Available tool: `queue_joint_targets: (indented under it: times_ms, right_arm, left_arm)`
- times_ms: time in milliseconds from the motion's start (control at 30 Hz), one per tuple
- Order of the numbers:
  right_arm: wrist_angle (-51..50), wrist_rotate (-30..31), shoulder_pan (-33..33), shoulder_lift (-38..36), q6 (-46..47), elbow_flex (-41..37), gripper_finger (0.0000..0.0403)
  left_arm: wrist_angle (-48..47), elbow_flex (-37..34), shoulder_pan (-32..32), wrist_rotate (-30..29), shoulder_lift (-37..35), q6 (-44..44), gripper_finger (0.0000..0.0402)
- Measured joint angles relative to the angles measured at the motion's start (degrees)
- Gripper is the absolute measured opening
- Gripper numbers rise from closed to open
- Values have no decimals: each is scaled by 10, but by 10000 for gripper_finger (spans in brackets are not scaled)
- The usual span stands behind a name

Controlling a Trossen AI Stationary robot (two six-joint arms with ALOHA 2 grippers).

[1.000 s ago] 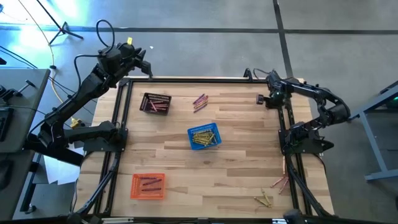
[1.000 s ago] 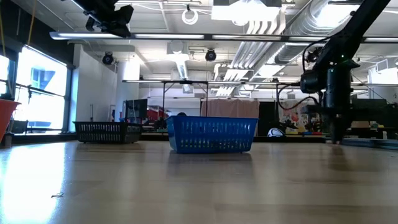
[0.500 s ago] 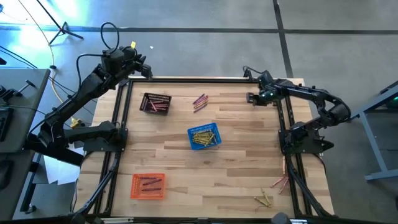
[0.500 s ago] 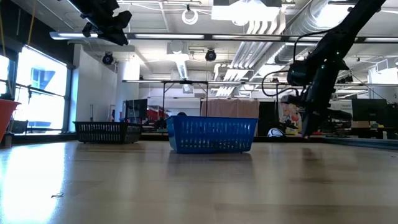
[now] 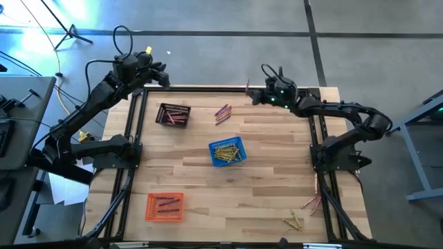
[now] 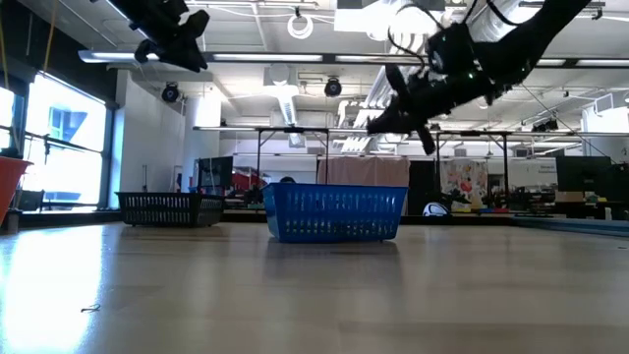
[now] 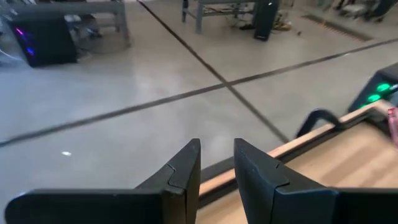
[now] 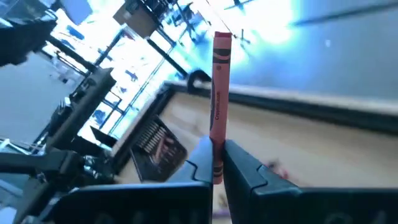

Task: Sort crayons
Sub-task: Put the red crayon into the black basket

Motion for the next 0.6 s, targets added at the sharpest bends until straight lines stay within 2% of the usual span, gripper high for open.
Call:
queue_joint_targets:
  times_ms: [133,233,433,600]
  right_arm:
    - [-60,46,48,19,-62,69,3]
    - [-91,57,77,59,-117,133,3]
    - [-100,52,102,186,-172,278,3]
    - [-101,8,109,297,-193,397,3]
  left_arm:
    - [6,0,0,40,0,-61,85]
    - [28,0,-6,79,0,-89,85]
    - [90,0,-34,144,0,-93,85]
    - [112,0,-55,146,0,-92,85]
